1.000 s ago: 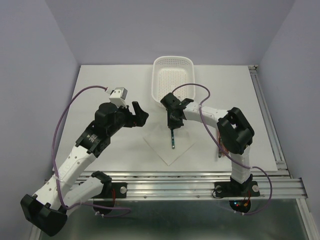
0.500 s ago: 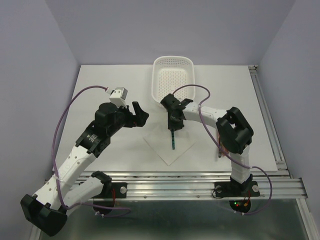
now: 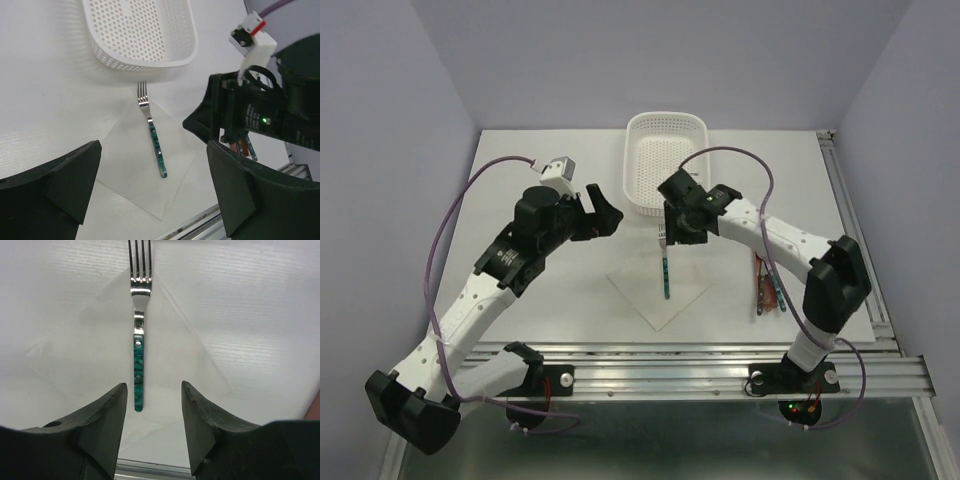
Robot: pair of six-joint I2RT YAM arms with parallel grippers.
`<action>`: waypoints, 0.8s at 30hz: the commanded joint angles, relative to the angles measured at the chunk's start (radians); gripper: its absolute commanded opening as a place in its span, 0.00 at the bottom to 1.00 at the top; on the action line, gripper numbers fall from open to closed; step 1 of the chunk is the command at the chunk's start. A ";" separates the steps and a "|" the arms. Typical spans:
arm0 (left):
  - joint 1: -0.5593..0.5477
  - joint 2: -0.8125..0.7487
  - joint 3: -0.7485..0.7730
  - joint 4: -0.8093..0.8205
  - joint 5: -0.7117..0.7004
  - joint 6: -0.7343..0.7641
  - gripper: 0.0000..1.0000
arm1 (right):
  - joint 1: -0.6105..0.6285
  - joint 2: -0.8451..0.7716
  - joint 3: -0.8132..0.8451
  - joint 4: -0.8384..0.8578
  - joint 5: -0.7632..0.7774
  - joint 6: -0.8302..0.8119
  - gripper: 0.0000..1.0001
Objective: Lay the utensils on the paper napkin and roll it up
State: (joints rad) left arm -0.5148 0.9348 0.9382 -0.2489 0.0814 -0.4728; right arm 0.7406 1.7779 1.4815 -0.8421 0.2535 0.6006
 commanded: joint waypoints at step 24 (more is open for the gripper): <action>0.006 -0.137 -0.032 -0.007 0.175 0.020 0.95 | -0.702 -0.359 -0.418 -0.052 -0.163 -0.265 0.51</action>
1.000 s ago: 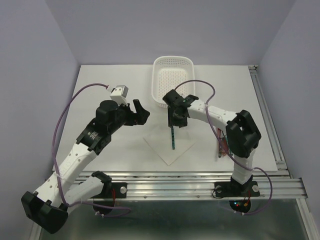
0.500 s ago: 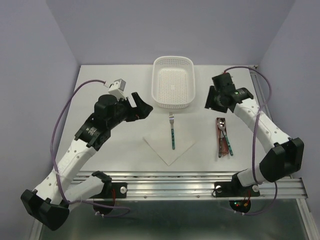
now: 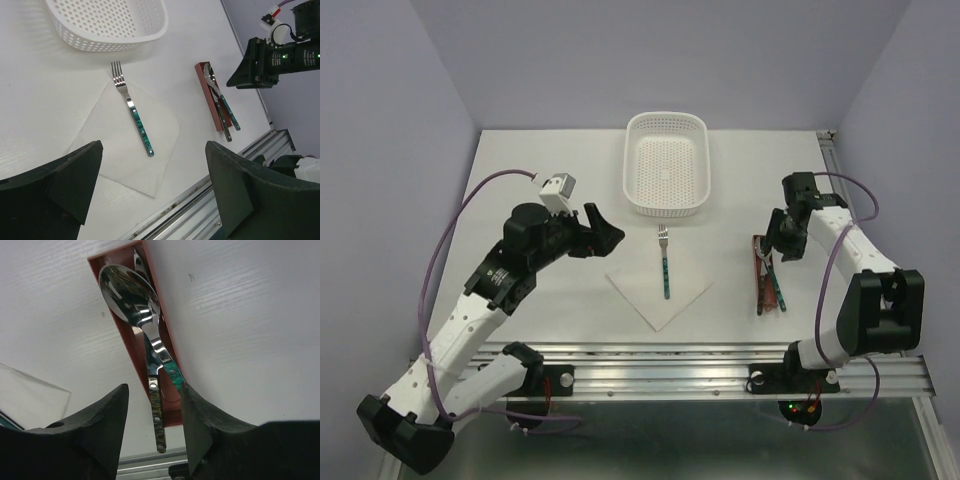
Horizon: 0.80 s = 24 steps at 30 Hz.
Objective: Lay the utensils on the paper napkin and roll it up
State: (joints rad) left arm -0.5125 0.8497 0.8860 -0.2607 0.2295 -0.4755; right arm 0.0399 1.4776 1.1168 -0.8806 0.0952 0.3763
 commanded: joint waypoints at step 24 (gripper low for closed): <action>0.003 -0.020 0.056 0.067 0.083 -0.006 0.95 | -0.005 0.136 -0.078 0.037 0.024 -0.017 0.48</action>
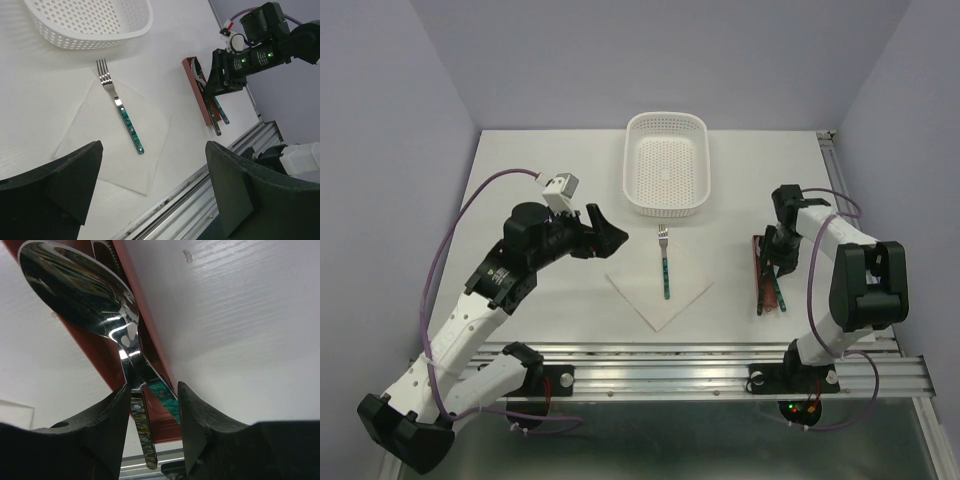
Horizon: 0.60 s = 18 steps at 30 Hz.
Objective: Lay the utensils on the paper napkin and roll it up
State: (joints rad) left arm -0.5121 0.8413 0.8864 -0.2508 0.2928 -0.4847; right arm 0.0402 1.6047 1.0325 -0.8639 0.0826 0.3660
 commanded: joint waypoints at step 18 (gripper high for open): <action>0.003 0.024 0.063 0.100 0.049 -0.015 0.96 | -0.005 -0.017 0.015 0.039 0.048 -0.075 0.17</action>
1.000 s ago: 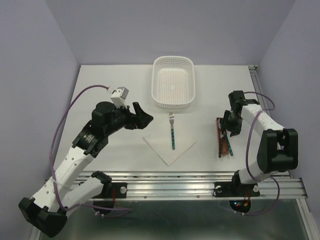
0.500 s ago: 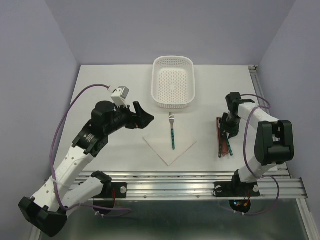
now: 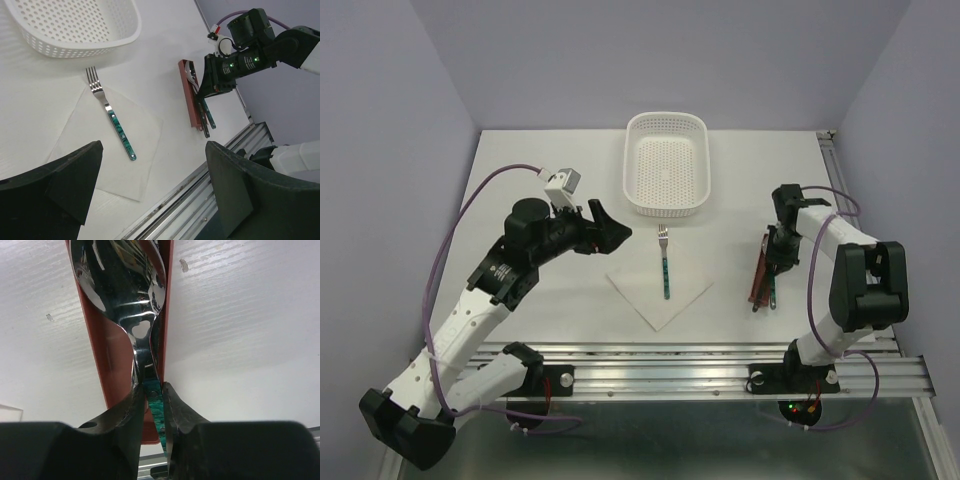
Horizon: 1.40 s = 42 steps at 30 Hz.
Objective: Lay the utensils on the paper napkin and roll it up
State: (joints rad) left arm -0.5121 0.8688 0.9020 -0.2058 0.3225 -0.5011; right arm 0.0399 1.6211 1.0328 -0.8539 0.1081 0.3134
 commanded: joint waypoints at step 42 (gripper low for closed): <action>0.138 0.095 0.077 -0.107 -0.197 0.049 0.94 | 0.776 0.282 0.516 0.162 0.133 0.437 0.01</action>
State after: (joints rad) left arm -0.3820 0.9958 0.9707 -0.3115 0.1303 -0.4820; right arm 0.8089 1.8565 1.4570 -0.7235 0.1814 0.6930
